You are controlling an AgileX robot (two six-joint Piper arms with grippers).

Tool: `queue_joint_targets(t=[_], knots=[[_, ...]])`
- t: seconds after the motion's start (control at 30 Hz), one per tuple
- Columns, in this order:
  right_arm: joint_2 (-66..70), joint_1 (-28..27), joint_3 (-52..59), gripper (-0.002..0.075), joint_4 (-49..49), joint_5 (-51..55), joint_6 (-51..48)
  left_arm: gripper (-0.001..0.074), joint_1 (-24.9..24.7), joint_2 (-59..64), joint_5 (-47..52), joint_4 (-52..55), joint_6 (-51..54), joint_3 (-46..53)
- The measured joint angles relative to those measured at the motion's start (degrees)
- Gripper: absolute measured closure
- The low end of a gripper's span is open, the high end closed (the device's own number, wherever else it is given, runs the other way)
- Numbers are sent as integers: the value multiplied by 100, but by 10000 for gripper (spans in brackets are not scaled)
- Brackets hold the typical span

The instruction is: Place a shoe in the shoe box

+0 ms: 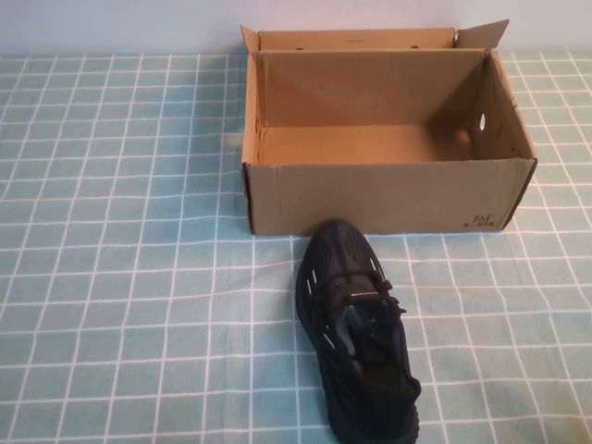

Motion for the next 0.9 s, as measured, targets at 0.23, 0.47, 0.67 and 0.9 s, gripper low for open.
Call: queue_joint_targets(t=[0.23,0.47,0.67,0.9], knots=[[0,0,0,735,0,0,0,739,0,0,0,0,0,0],[0,0,0,735,0,0,0,739,0,0,0,0,0,0],[0,0,0,735,0,0,0,739,0,0,0,0,0,0],[0,0,0,735,0,-67,0,739,0,0,0,0,0,0]])
